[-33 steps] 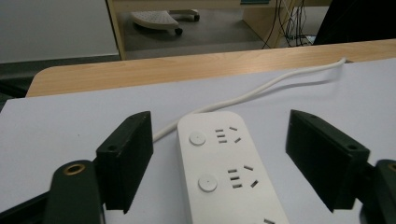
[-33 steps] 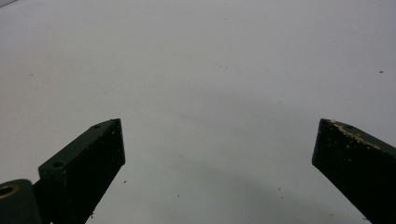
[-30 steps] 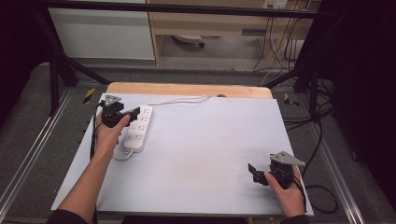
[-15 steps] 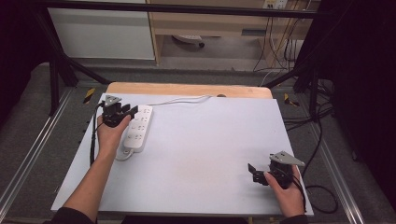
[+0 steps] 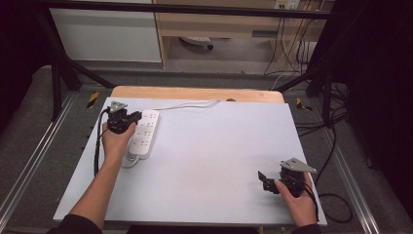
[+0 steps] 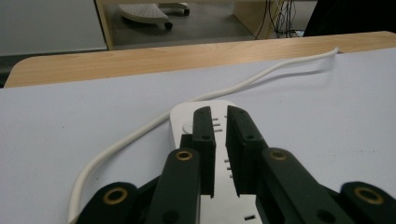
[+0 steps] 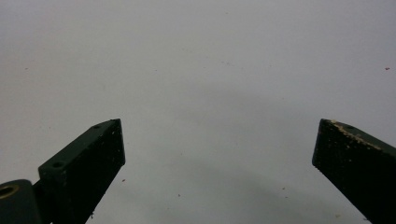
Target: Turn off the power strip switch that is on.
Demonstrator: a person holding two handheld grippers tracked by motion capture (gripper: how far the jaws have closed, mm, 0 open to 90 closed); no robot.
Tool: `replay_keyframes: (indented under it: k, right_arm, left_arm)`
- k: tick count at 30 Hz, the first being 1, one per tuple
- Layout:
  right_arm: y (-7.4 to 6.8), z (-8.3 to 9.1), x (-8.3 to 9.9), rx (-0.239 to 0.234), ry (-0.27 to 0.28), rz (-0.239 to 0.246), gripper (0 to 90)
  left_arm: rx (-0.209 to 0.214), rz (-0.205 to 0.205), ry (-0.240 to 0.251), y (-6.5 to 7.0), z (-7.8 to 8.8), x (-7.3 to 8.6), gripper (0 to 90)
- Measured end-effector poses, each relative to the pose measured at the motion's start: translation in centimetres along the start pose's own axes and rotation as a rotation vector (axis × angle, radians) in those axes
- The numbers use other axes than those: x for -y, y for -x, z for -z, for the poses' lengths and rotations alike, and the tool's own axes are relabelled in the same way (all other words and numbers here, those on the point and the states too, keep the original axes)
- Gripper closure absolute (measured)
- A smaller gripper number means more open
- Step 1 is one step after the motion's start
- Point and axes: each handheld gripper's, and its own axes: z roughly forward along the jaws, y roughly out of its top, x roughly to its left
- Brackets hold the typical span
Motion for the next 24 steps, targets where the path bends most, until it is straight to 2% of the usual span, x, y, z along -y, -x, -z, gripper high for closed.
replay_keyframes:
  k: [5, 13, 24]
  right_arm:
    - [-0.1, 0.0, 0.0, -0.012, -0.004, -0.012, 3.3]
    - [-0.3, -0.2, -0.1, -0.016, -0.008, -0.001, 3.2]
    - [-0.4, -0.4, -0.2, -0.02, -0.023, 0.005, 3.1]
  left_arm:
    - [0.009, 0.002, -0.004, -0.2, -0.1, 0.4, 86.1]
    - [0.024, -0.008, -0.017, -0.4, -0.4, 0.7, 89.8]
    - [0.041, -0.01, -0.037, -0.3, -1.0, 1.1, 90.0]
